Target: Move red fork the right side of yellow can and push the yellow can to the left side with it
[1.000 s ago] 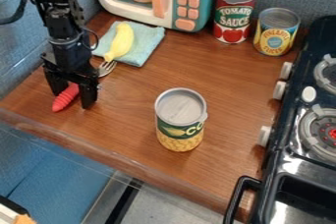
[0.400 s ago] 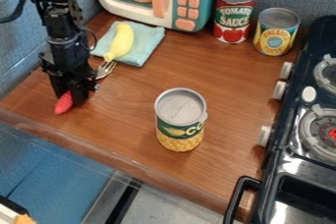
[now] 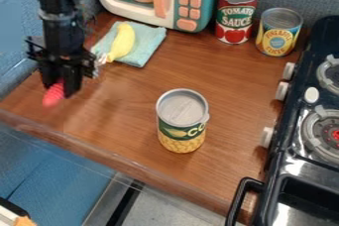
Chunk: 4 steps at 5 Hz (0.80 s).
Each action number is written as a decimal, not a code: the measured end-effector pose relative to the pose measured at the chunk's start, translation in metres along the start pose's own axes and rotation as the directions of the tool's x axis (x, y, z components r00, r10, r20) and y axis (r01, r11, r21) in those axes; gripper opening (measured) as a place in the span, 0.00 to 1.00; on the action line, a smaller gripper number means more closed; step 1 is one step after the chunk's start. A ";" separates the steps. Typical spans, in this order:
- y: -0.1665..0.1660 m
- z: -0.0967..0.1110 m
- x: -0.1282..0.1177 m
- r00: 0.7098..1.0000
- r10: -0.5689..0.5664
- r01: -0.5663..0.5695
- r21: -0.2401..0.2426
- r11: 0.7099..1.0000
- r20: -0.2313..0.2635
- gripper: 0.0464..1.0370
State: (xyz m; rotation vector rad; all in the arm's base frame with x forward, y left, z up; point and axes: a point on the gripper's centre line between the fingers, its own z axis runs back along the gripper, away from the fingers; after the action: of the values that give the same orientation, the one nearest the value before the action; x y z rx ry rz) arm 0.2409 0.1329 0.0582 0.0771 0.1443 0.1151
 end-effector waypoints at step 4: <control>-0.178 0.057 -0.014 0.949 -0.247 0.248 0.020 0.969 0.195 0.37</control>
State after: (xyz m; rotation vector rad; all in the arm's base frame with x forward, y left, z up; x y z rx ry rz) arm 0.2549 -0.0485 0.1012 0.0651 -0.0444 -0.1435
